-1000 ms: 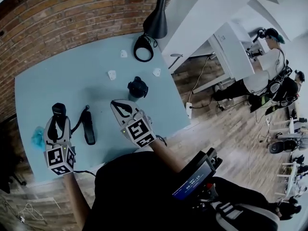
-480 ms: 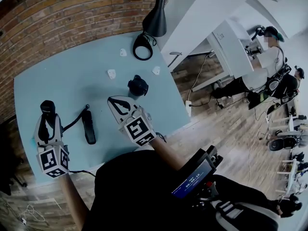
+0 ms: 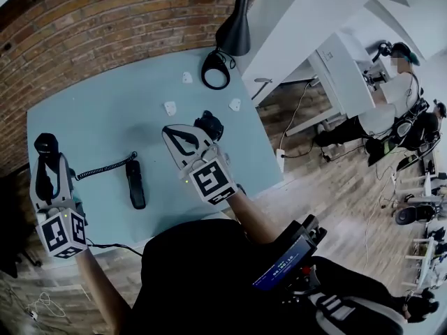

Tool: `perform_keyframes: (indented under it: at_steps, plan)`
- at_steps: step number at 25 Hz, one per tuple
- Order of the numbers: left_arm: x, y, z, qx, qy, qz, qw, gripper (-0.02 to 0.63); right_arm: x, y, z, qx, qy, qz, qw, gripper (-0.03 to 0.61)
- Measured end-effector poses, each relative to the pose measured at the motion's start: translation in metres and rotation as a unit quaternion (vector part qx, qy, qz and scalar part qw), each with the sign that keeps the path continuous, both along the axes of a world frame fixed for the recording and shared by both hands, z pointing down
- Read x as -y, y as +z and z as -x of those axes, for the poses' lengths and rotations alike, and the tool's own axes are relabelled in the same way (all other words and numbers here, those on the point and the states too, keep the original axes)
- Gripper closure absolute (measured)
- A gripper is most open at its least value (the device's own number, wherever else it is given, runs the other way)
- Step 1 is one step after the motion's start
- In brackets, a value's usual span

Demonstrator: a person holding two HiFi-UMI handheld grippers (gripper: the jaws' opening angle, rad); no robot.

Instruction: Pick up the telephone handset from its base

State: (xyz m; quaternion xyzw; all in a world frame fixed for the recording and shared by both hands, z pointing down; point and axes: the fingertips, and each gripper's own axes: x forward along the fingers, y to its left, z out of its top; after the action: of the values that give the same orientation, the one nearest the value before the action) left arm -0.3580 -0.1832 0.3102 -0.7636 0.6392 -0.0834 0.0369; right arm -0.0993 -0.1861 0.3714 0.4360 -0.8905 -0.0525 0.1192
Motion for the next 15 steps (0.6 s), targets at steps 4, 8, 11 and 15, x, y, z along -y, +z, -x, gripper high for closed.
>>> perform_keyframes:
  at_steps: [4,8,11,15]
  plan:
    - [0.0,-0.026,0.006,-0.009,-0.019,-0.032,0.9993,0.359,0.01,-0.031,-0.01,0.009,0.003,-0.031,0.999,0.571]
    - [-0.005,-0.048,0.002,-0.005,-0.02,-0.061,0.9979,0.359,0.011,-0.07,-0.015,0.043,0.013,-0.063,0.997,0.571]
    - [-0.011,-0.067,0.0,0.0,-0.02,-0.086,0.9961,0.358,0.006,-0.096,-0.011,0.063,0.01,-0.081,0.995,0.571]
    - [-0.022,-0.09,-0.001,0.0,-0.01,-0.124,0.9922,0.358,-0.005,-0.115,0.001,0.075,-0.005,-0.107,0.991,0.571]
